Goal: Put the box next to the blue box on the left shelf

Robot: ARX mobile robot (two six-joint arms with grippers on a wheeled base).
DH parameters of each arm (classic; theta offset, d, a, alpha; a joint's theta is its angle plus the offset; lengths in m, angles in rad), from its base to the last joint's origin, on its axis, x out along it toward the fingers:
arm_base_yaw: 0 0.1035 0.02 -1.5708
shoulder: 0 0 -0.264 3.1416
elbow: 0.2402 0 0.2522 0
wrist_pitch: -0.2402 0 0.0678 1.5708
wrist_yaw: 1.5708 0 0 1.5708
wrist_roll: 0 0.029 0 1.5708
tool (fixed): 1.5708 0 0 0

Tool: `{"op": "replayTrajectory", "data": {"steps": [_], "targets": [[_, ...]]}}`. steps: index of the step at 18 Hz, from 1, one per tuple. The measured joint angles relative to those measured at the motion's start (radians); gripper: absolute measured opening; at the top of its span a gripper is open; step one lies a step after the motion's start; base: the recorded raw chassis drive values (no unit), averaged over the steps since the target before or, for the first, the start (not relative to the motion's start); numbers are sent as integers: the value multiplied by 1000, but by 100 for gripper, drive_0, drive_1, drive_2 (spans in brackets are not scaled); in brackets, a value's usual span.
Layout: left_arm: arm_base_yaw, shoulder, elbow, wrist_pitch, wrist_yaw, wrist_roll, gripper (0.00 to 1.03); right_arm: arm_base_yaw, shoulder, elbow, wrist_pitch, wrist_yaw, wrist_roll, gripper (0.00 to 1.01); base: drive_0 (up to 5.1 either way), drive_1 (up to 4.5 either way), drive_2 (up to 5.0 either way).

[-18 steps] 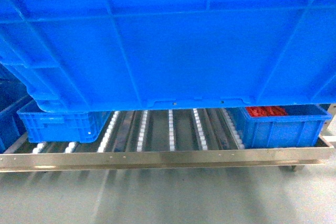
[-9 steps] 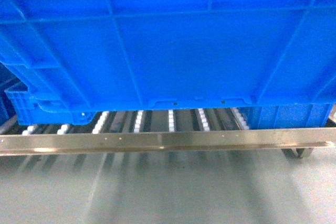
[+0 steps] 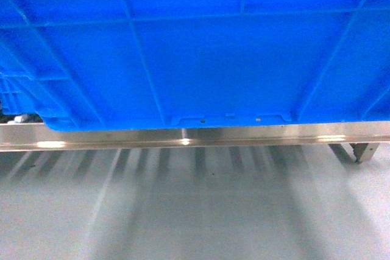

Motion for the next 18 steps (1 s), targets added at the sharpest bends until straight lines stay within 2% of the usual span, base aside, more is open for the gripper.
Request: {"op": "replayTrajectory", "data": {"steps": [18], "targets": [[0, 0, 0, 2, 0, -1, 32, 0, 0, 0, 2, 0, 0, 10, 0, 0, 0]]}}
